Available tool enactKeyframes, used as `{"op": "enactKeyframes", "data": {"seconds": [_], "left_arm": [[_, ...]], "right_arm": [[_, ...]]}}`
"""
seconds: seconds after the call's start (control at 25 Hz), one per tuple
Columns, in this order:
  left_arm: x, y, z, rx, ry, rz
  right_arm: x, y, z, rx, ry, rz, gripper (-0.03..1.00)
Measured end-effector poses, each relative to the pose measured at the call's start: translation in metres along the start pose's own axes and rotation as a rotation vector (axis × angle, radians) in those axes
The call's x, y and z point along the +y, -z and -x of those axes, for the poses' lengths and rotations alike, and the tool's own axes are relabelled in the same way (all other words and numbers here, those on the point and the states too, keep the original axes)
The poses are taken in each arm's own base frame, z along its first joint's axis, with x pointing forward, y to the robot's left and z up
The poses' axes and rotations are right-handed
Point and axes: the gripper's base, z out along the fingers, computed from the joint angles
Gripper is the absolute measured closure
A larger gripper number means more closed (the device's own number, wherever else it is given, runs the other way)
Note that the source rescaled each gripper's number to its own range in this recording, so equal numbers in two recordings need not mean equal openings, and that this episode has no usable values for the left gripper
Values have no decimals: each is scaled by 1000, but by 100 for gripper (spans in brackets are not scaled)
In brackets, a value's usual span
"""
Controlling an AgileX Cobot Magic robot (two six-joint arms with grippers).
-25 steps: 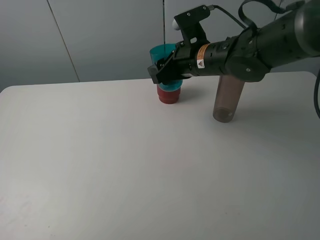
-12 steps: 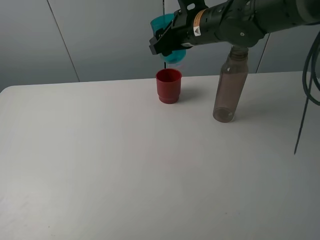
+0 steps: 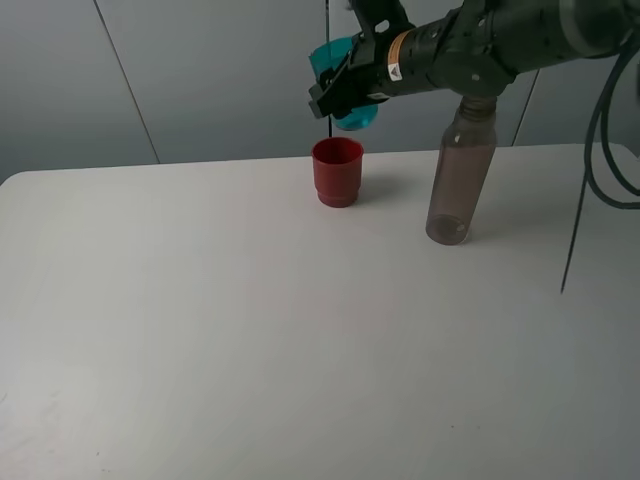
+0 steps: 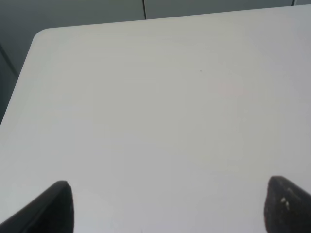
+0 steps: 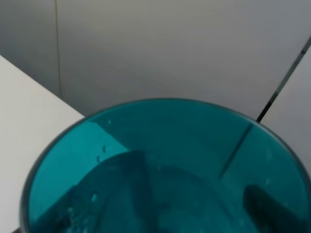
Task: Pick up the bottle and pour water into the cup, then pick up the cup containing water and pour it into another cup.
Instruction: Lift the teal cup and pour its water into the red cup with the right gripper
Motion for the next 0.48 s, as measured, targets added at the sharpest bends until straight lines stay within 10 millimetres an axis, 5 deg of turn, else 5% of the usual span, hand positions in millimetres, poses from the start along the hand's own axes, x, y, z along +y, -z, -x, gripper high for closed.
{"op": "enactKeyframes", "data": {"seconds": [0.48], "left_arm": [[0,0,0,0,0,0]], "right_arm": [[2,-8,-9,25,92,15,88]]}}
